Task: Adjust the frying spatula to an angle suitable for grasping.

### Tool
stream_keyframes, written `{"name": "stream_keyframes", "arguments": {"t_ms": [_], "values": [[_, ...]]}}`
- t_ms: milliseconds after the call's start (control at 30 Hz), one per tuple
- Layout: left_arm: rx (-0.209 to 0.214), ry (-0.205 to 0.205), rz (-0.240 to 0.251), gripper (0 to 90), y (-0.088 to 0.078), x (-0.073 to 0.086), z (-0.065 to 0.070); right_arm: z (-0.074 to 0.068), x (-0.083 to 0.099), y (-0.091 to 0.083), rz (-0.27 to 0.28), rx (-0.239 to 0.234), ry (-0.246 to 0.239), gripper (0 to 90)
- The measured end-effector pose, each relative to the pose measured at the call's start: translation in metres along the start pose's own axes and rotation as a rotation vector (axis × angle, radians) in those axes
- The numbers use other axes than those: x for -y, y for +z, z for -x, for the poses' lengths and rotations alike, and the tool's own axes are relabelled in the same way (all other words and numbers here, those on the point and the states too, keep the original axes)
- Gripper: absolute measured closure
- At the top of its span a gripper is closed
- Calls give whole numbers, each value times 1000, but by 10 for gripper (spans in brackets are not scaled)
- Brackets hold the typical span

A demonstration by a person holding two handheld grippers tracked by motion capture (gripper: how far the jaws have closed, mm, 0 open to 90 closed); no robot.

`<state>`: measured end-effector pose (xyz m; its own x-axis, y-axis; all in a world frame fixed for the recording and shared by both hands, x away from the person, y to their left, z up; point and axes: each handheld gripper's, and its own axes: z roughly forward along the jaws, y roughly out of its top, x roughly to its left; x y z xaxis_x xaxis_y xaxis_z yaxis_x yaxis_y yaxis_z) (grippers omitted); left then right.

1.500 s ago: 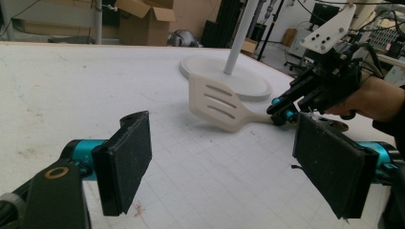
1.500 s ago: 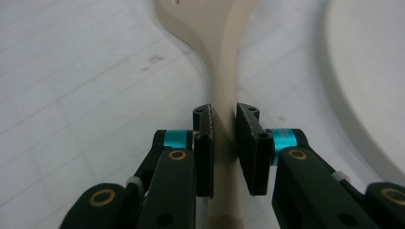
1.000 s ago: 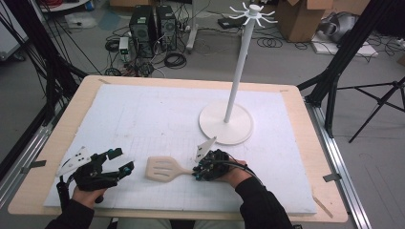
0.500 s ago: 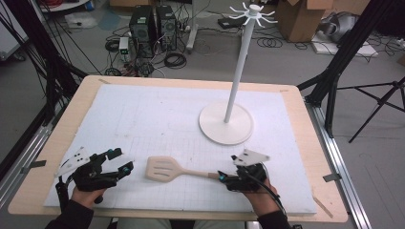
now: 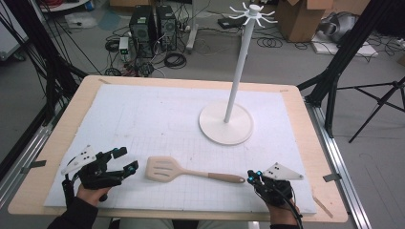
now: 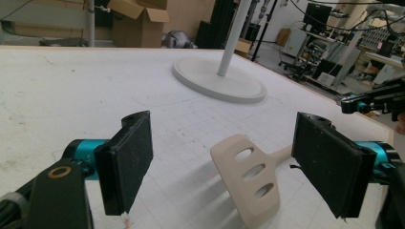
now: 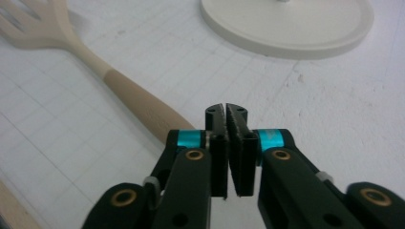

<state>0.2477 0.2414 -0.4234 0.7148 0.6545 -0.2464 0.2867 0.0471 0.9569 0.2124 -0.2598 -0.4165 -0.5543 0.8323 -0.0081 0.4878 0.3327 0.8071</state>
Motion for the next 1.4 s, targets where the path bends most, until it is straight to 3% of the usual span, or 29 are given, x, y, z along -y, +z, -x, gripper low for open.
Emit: {"name": "stream_keyframes", "arguments": {"t_ms": [267,600,867,1133,1233,1400], "values": [[16,5,-17,223,9,-1,0,-7,7,9,-120,-28,-53,892],[15,5,-25,223,9,0,1,-10,10,18,-187,-78,-67,892],[8,2,-31,224,8,2,2,-10,7,22,-188,-82,-63,892],[-2,2,-35,226,4,3,2,-8,0,28,-161,-21,-87,890],[-3,2,-36,226,4,3,3,-7,-1,28,-152,-21,-81,890],[-10,4,-35,227,1,3,2,-18,-2,26,-147,-116,-80,877]]}}
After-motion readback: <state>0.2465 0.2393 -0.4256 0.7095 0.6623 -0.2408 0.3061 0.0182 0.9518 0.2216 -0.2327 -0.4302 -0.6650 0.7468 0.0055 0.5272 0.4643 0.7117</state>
